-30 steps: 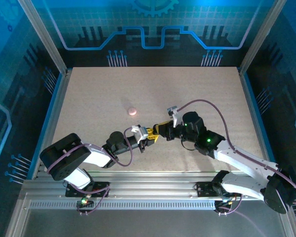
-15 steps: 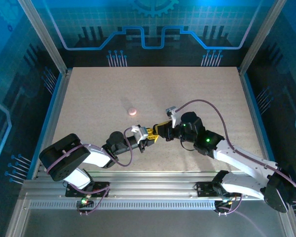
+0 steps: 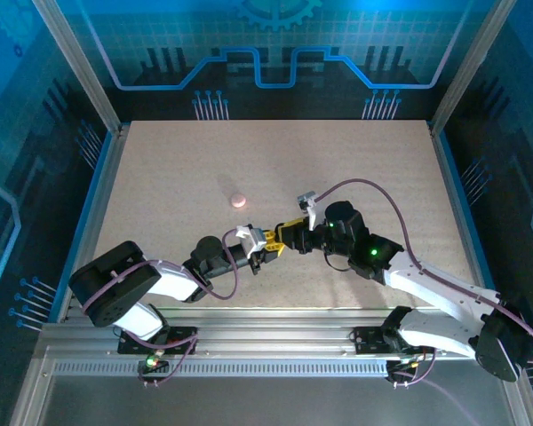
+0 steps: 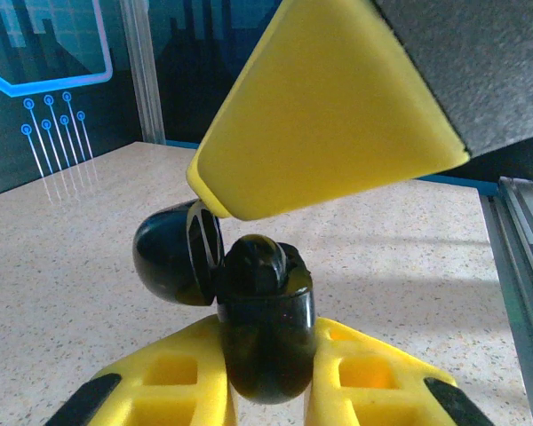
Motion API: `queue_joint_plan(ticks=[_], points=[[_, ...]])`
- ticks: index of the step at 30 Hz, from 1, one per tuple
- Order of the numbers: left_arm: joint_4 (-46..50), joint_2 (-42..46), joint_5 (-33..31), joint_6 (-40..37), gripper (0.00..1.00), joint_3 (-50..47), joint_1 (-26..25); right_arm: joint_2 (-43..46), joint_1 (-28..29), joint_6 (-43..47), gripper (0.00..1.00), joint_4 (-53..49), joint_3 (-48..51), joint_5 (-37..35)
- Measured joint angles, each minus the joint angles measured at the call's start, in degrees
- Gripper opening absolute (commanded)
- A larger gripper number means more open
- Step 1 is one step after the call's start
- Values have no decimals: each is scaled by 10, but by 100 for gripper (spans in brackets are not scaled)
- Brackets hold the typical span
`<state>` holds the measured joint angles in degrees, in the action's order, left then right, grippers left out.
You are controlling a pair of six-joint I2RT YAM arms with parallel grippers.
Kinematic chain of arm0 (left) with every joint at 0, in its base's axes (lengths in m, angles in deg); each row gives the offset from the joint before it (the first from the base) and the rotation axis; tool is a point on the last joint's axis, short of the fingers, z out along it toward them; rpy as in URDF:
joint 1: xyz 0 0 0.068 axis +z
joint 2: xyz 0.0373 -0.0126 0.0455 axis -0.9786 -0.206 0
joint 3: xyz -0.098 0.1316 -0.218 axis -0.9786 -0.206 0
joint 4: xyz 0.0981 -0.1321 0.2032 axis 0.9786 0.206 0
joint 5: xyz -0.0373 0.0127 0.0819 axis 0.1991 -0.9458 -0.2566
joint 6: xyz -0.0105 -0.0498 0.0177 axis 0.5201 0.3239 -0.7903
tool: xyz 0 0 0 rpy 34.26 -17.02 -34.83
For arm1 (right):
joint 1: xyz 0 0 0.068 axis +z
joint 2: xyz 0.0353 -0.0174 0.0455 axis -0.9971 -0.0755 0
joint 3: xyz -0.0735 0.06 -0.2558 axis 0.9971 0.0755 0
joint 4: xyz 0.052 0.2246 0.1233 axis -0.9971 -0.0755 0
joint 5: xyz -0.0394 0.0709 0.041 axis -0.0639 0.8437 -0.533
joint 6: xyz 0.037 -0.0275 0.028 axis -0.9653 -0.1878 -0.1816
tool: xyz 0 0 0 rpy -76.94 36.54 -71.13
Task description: Insert the wireless bluetooth earbuds into the charging case
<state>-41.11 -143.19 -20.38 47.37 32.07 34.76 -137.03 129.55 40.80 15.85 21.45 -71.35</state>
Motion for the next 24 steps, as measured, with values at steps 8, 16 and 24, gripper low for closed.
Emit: queue_joint_plan(ticks=[8, 16, 24], points=[[-1, 7, 0, 0, 10, 0, 0, 12, 0, 0, 36, -4, 0, 2], [-12, 15, 0, 0, 10, -9, 0, 40, -24, 4, 39, -97, -39, 2], [-14, 21, 0, -2, 10, -19, 0, 23, -80, 44, 39, -248, -133, 30]])
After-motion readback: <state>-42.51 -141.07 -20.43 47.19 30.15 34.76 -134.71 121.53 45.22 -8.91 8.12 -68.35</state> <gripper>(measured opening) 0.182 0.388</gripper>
